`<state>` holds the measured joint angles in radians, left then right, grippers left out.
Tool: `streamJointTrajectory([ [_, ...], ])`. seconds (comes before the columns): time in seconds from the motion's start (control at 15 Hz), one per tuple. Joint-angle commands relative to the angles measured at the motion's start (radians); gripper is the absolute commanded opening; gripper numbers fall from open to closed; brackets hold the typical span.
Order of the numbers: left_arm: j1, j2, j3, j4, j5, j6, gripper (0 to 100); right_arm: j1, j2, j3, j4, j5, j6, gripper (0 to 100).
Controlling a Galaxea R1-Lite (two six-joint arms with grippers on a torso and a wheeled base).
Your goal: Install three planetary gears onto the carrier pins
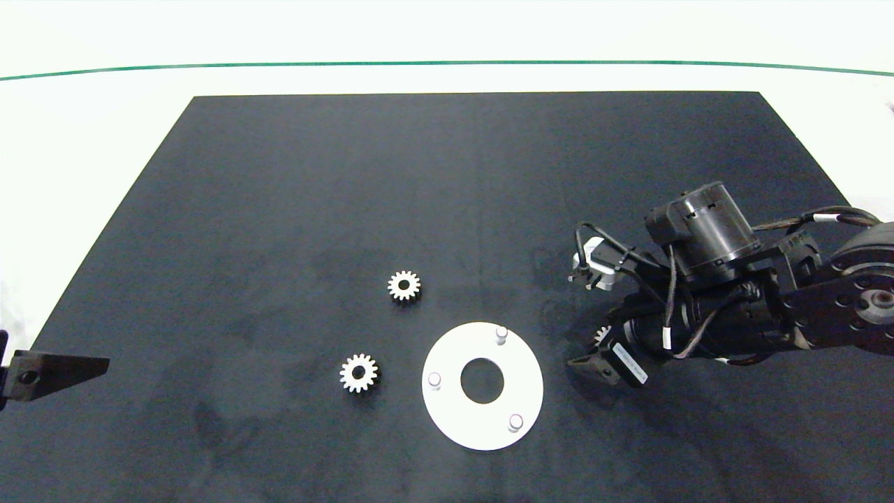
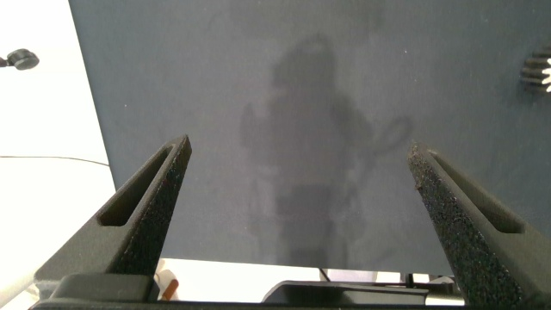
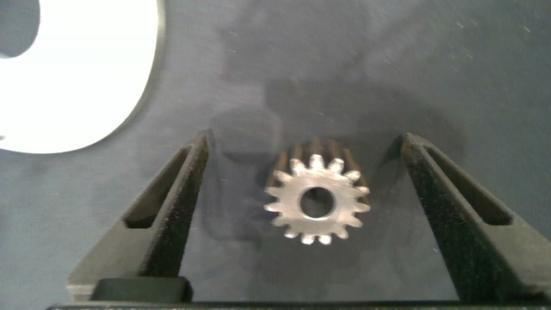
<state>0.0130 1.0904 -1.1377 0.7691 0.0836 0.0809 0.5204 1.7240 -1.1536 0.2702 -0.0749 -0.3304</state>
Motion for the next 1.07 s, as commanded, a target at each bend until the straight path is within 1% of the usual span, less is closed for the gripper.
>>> streamJointTrajectory([
  [0.07, 0.001, 0.003, -0.004, 0.006, 0.001, 0.0, 100, 0.001, -0.001, 0.002, 0.004, -0.011, -0.002, 82],
  [0.2, 0.001, 0.003, -0.01, 0.004, 0.001, 0.002, 100, 0.001, -0.009, 0.012, 0.011, -0.014, -0.004, 79],
  [0.33, 0.001, 0.003, -0.013, 0.007, 0.001, 0.002, 100, 0.0, -0.018, 0.022, 0.011, -0.04, -0.004, 75],
  [0.47, 0.001, 0.003, -0.014, 0.007, 0.001, 0.0, 100, 0.001, -0.023, 0.028, 0.021, -0.063, -0.013, 70],
  [0.8, 0.002, 0.002, -0.031, 0.006, 0.001, 0.0, 100, 0.001, -0.012, 0.023, 0.029, -0.066, -0.012, 61],
  [1.07, 0.002, -0.003, -0.027, 0.009, 0.001, 0.0, 100, 0.003, -0.012, 0.023, 0.029, -0.065, -0.012, 52],
])
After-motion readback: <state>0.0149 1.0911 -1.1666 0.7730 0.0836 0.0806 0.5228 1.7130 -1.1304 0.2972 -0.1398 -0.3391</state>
